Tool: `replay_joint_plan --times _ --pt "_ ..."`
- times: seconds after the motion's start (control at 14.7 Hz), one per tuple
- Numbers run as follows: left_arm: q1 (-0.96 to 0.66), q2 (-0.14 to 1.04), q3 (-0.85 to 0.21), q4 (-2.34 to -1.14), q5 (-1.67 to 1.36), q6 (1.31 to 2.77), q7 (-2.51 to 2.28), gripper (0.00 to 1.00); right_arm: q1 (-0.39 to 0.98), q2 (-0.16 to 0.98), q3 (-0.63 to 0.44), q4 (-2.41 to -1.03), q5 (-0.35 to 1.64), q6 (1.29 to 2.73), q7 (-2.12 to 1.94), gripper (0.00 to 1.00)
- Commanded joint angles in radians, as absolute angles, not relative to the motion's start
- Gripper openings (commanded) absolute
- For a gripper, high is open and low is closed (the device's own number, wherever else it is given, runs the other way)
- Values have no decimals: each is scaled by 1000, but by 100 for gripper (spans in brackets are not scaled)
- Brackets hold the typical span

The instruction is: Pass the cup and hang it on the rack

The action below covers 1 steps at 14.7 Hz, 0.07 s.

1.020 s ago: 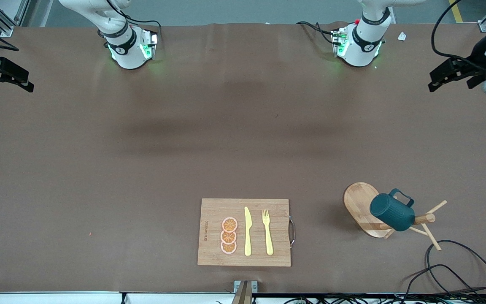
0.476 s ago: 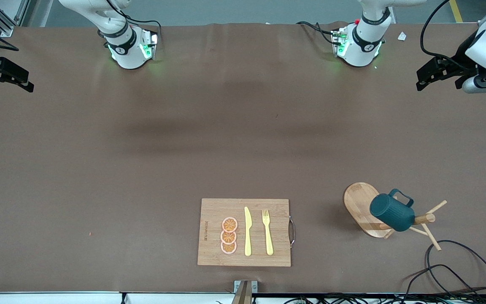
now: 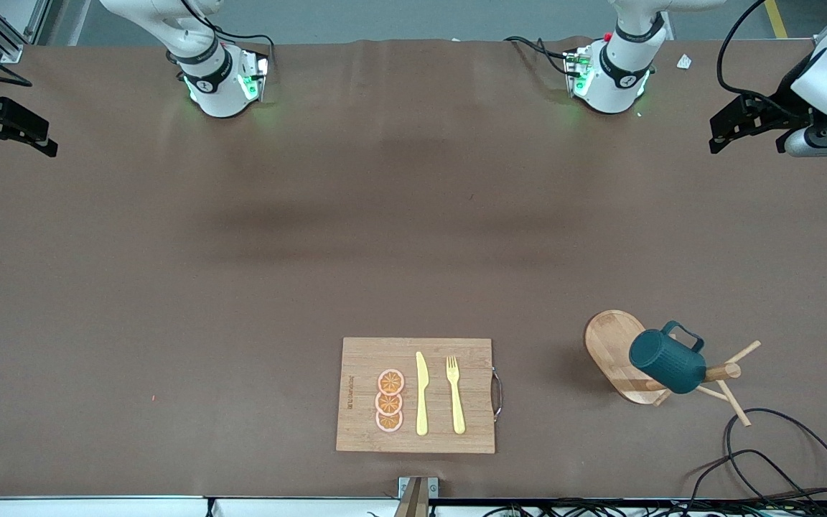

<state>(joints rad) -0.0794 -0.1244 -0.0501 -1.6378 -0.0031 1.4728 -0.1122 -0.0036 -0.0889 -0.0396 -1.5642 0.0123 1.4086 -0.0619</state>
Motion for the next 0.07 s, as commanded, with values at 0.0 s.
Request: replay_joint_plan --times 0.0 --pt "-69 -130 -51 -1620 -2 1474 -94 100 -2 -117 -41 -1591 9 1414 -58 100"
